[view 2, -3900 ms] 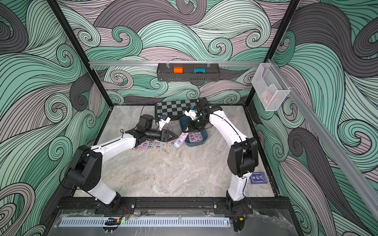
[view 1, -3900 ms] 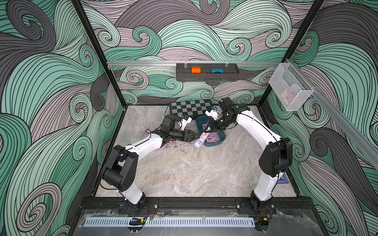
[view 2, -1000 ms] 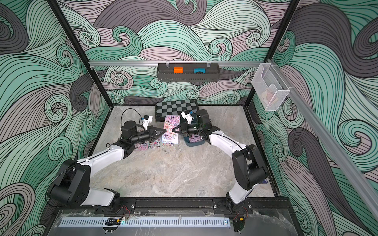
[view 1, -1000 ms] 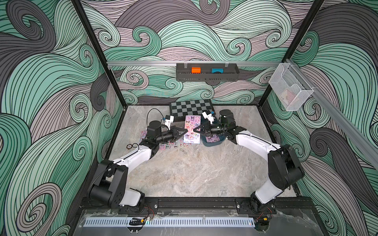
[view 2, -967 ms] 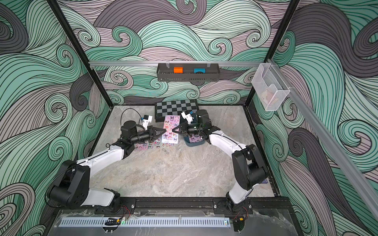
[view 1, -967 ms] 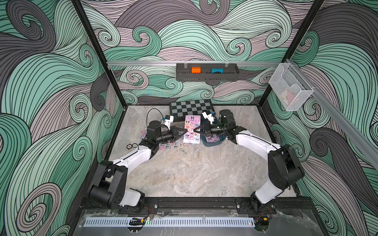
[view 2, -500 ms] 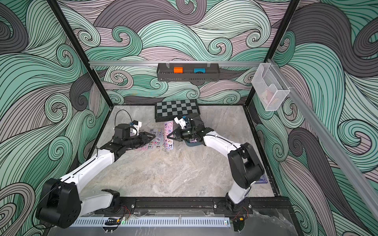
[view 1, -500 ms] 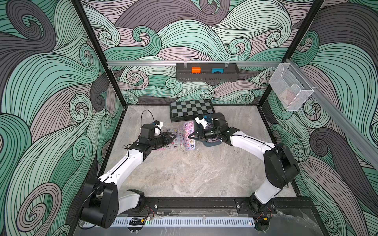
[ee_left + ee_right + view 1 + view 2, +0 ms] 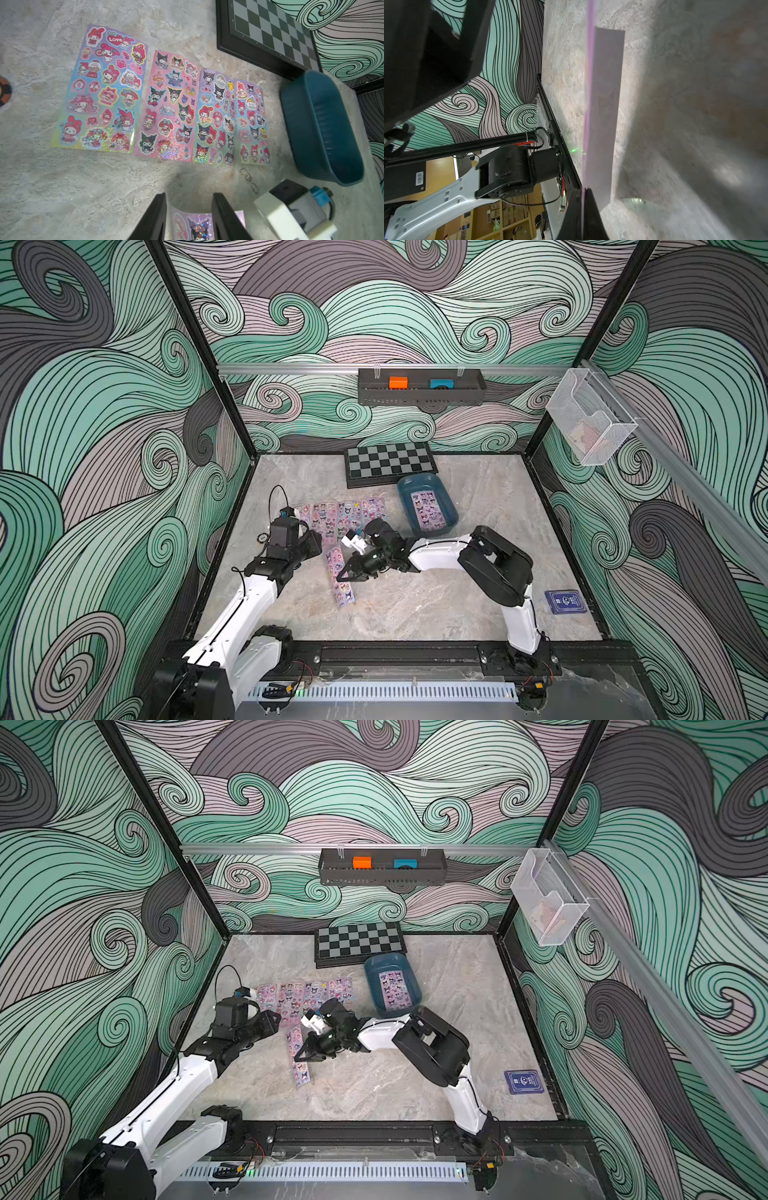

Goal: Take the stickers out of the storage box
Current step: Place the sticker at the center of the board.

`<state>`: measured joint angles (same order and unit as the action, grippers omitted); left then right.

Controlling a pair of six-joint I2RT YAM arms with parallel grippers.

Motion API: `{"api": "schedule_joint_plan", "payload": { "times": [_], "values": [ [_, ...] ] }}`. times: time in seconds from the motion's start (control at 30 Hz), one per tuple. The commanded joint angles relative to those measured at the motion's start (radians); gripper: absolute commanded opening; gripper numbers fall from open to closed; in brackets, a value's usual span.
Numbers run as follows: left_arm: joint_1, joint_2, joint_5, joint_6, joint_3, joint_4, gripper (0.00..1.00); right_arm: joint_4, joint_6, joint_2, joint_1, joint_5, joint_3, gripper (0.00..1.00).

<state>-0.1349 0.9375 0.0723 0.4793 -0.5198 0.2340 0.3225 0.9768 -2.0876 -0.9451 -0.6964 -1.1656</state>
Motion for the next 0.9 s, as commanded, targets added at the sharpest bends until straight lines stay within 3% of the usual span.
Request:
{"api": "schedule_joint_plan", "payload": {
  "times": [0.0,0.17,0.6,0.67,0.87],
  "values": [
    [0.008,-0.034,-0.017,-0.043,-0.008,-0.013,0.41,0.114,0.059,-0.003,0.023,0.084,0.011,0.00],
    [0.008,-0.027,-0.009,-0.047,-0.012,-0.004,0.41,0.034,0.014,-0.015,0.055,0.142,0.069,0.01],
    [0.007,-0.003,0.055,-0.059,-0.030,-0.004,0.41,0.036,0.092,-0.057,0.005,0.191,0.091,0.05],
    [0.008,-0.008,0.057,-0.057,-0.028,-0.008,0.41,0.047,0.101,-0.059,0.005,0.204,0.094,0.11],
    [0.008,-0.004,0.081,-0.062,-0.024,-0.023,0.41,0.023,0.098,-0.061,0.002,0.248,0.065,0.13]
  ]
}}
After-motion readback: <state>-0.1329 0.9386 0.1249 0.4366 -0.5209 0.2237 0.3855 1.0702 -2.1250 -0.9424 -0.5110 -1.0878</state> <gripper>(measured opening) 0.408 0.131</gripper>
